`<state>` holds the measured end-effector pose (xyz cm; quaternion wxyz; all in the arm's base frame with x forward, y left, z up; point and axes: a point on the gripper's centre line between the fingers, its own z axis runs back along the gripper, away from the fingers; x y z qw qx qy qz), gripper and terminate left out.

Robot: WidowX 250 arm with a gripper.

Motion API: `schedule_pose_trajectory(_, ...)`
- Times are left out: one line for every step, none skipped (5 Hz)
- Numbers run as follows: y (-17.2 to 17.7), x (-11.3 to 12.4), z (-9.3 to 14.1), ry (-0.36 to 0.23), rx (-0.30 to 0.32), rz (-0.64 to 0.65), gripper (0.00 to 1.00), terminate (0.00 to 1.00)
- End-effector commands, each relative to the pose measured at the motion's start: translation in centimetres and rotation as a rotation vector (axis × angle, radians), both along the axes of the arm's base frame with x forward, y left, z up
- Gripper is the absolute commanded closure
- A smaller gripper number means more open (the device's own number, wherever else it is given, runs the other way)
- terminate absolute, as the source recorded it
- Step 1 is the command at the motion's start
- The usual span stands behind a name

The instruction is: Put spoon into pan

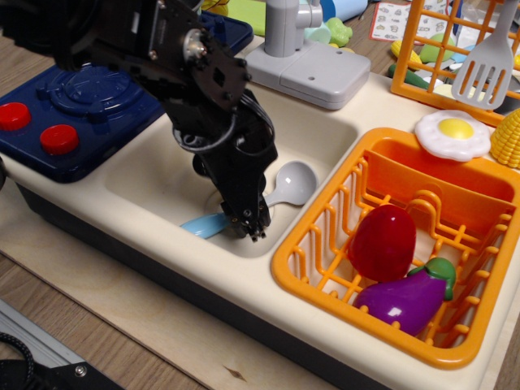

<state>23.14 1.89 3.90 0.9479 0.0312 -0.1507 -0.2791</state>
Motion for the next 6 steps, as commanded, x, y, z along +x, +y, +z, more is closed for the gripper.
schedule_pose_trajectory(0.4, -0.5, -0.6, 0.085, -0.044, 0.001, 1.0, 0.0)
schedule_pose_trajectory(-0.3, -0.2, 2.2, 0.137, -0.047, 0.024, 1.0, 0.0)
schedule_pose_trajectory(0.0, -0.6, 5.3, 0.186, 0.006, 0.021, 1.0, 0.0)
schedule_pose_trajectory(1.1, -1.1, 8.1, 0.224, 0.077, -0.003, 1.0, 0.0)
schedule_pose_trajectory(1.9, -1.2, 10.4, 0.235, 0.172, -0.011, 1.0, 0.0)
schedule_pose_trajectory(3.8, -1.2, 12.0, 0.205, 0.287, -0.065, 1.0, 0.0)
